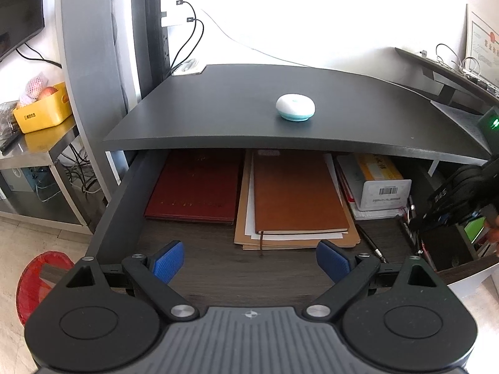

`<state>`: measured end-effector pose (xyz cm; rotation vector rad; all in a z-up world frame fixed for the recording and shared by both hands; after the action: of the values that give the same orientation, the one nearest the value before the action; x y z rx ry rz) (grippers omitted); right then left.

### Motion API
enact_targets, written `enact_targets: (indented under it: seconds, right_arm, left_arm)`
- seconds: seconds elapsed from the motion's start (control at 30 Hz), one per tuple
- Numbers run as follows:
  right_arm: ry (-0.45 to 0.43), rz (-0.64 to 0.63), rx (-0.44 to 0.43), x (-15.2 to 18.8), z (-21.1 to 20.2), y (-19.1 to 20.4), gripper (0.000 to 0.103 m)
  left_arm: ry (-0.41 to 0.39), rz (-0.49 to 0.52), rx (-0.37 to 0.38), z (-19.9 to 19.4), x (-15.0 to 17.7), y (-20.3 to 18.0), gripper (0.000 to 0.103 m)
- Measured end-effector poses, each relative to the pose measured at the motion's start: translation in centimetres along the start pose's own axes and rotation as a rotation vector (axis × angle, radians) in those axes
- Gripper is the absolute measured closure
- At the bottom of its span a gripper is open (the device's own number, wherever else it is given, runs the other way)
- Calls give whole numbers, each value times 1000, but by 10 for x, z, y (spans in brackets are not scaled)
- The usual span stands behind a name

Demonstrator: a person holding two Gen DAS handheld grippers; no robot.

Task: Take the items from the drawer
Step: 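Lift the black pen out of the drawer with the right gripper, then lower the black pen onto the dresser top and open the right gripper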

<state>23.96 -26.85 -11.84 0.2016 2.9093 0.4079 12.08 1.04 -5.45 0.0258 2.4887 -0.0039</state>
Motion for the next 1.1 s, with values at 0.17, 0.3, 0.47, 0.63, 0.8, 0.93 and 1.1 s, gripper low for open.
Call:
enact_targets:
  seconds: [0.17, 0.3, 0.47, 0.63, 0.8, 0.93, 1.1]
  right_arm:
    - [-99, -48, -24, -9, -36, 36, 93]
    - [-195, -97, -10, -31, -58, 67, 92]
    - [-289, -141, 16, -64, -67, 104, 93]
    - [-289, -156, 4, -95, -57, 126, 93]
    - [-270, -145, -9, -120, -43, 130, 93]
    - [-268, -132, -3, -132, -32, 127, 93]
    - [-290, -104, 2, -138, -22, 123, 92]
  left_arm:
    - [-13, 10, 14, -4, -2, -6, 10]
    - [-12, 12, 23, -2, -3, -6, 10]
    - [-15, 1, 16, 3, -9, 2, 10]
    - [-10, -1, 9, 13, -19, 8, 10]
    - [-3, 3, 19, 23, -27, 7, 10]
    - [6, 7, 21, 31, -28, 5, 10]
    - [8, 11, 20, 32, -28, 3, 10]
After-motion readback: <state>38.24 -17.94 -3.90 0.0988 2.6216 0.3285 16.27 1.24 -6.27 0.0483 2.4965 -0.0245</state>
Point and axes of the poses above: each gripper's, at about its wrist camera, not at the fingertips, and z roughly the way its jaws point, y to its left, x to its underside, the point moved 7 cm from there along z, roughly the way its jaws point, and after that the axes turned 12 degrees about y, right-handed, at the moved point
